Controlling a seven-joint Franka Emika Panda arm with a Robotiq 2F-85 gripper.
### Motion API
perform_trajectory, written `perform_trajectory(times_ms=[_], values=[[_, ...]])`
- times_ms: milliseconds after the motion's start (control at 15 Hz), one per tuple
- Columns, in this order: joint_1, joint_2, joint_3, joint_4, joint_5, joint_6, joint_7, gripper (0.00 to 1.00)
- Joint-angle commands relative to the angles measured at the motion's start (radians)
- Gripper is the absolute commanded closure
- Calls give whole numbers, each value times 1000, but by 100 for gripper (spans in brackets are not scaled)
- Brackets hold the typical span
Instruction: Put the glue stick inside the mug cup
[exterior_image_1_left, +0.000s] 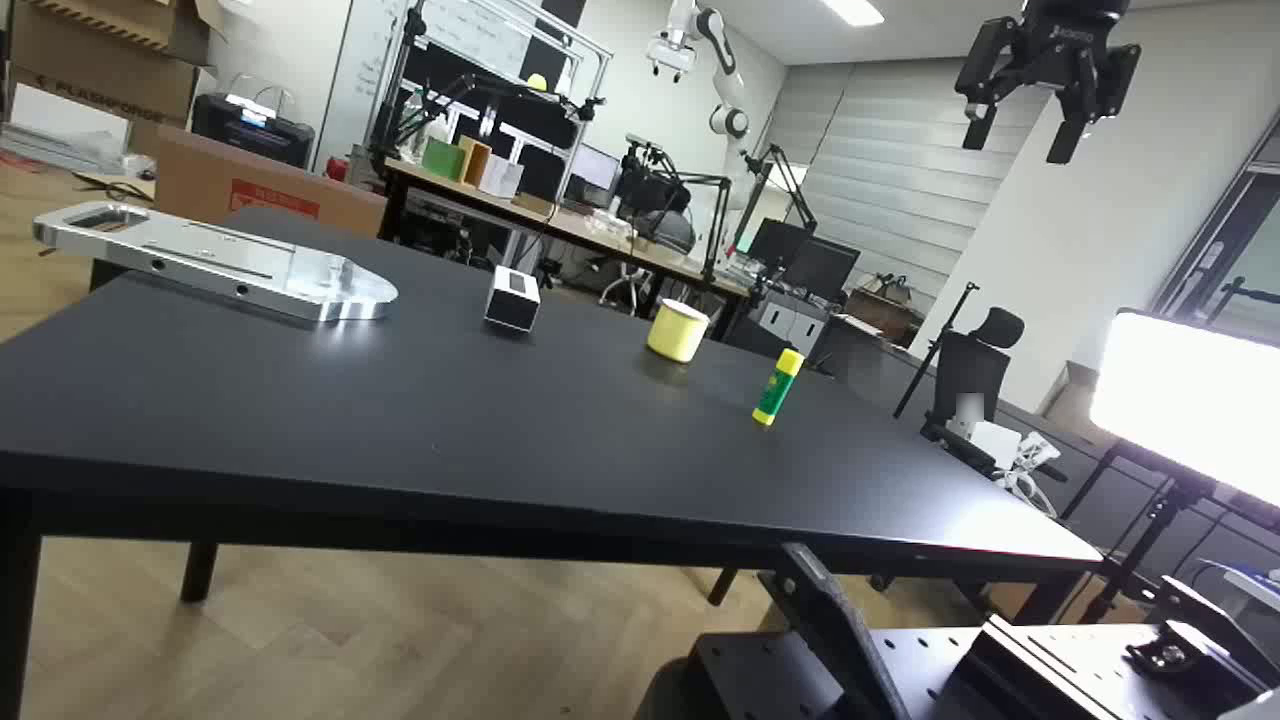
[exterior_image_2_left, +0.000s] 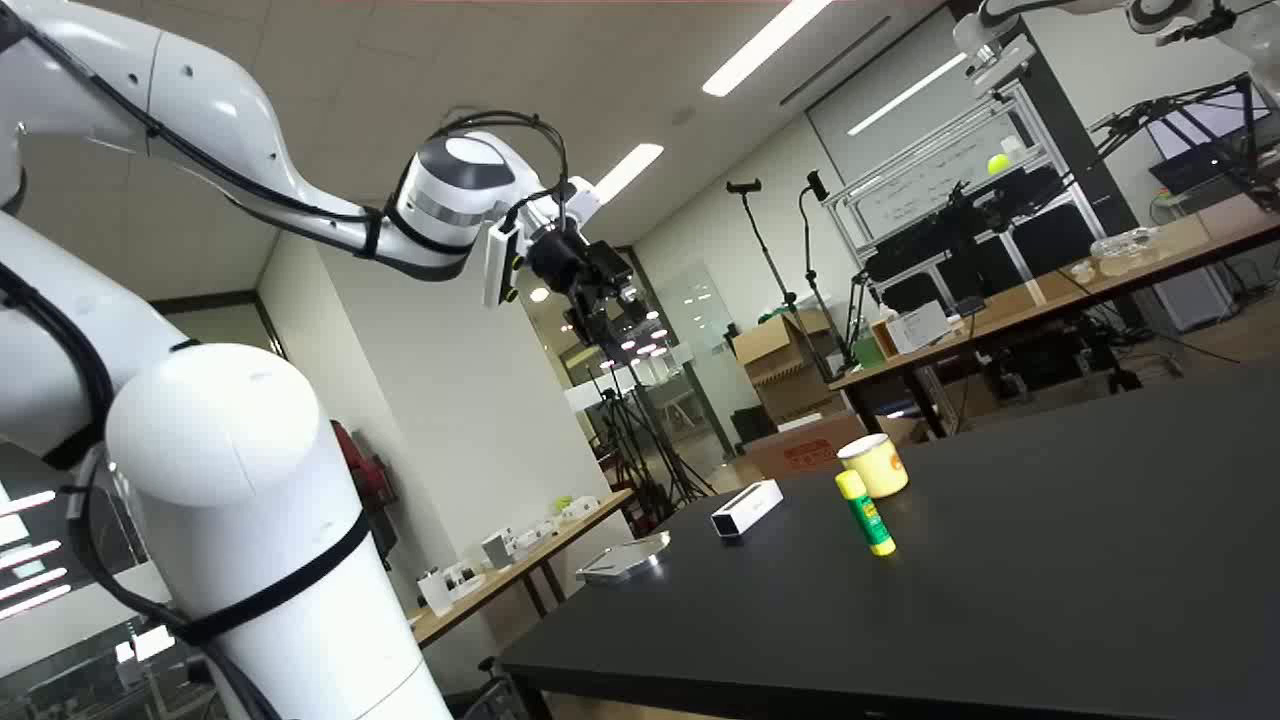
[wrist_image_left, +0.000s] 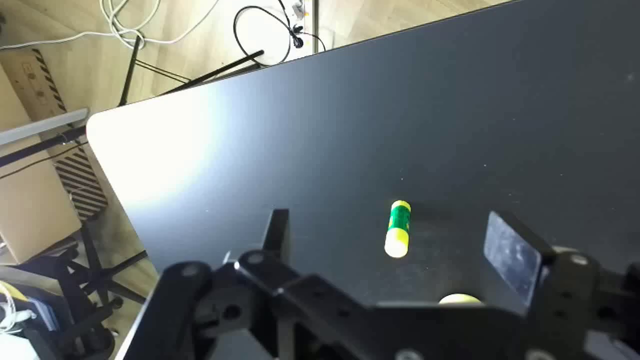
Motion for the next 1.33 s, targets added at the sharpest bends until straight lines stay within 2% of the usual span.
perform_trajectory(times_ms=[0, 467, 667, 800, 1000, 1133, 1267], values=[[26, 3, -23, 2, -14, -5, 11, 0], [26, 3, -23, 2, -13, -5, 11, 0], [42, 59, -77, -23, -22, 141, -105, 0], [48, 122, -131, -37, -2, 264, -200, 0], [75, 269, -229, -33, 61, 470, -414, 0], [103, 385, -284, 0, 129, 552, -586, 0], [127, 509, -320, 58, 222, 578, -759, 0]])
